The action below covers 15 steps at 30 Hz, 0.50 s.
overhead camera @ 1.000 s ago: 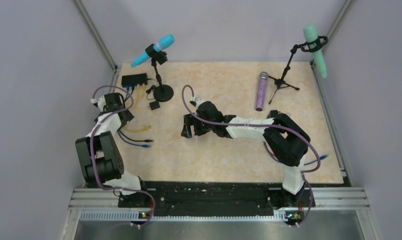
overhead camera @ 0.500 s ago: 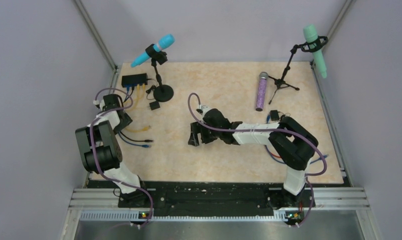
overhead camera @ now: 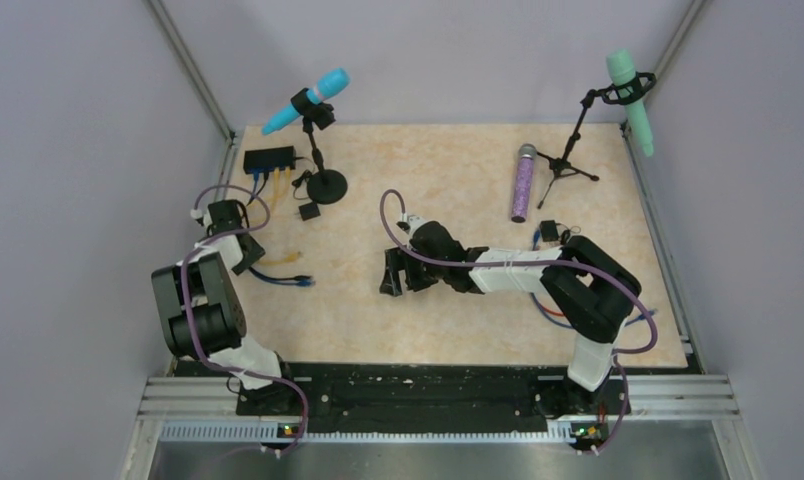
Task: Pull the plug from the switch port
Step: Move the switch port to the center of the board.
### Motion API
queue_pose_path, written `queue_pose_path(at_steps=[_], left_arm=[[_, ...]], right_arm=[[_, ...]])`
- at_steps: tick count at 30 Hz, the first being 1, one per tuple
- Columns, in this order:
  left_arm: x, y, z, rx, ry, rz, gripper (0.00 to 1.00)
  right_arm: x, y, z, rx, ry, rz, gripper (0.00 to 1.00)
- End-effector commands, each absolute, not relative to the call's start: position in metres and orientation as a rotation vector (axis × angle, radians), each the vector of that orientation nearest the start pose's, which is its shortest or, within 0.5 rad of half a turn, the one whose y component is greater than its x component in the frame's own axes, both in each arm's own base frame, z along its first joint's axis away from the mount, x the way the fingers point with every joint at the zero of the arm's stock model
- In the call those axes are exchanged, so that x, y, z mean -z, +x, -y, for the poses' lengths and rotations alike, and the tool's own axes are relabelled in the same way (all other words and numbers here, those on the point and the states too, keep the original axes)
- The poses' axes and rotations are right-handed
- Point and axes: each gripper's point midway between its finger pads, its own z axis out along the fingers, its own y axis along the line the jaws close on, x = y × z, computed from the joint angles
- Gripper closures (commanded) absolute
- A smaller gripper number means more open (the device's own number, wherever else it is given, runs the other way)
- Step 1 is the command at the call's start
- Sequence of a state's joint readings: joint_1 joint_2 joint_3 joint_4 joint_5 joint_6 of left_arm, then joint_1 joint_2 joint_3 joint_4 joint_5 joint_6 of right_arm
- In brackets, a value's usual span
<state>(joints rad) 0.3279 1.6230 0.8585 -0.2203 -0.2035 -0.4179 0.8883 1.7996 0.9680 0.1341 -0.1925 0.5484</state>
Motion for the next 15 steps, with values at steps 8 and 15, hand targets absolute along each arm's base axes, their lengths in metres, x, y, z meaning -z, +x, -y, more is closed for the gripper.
queue_pose_path(at_steps=[8,15], left_arm=[[-0.032,0.284,-0.087,-0.018,-0.994,-2.377,0.54],[-0.037,0.286,-0.073,0.082,-0.969,-2.371,0.54]], right_arm=[[-0.064,0.24,-0.393,-0.997,-0.496,-2.34,0.22],[-0.064,0.24,-0.393,-0.999,-0.49,-2.344,0.22]])
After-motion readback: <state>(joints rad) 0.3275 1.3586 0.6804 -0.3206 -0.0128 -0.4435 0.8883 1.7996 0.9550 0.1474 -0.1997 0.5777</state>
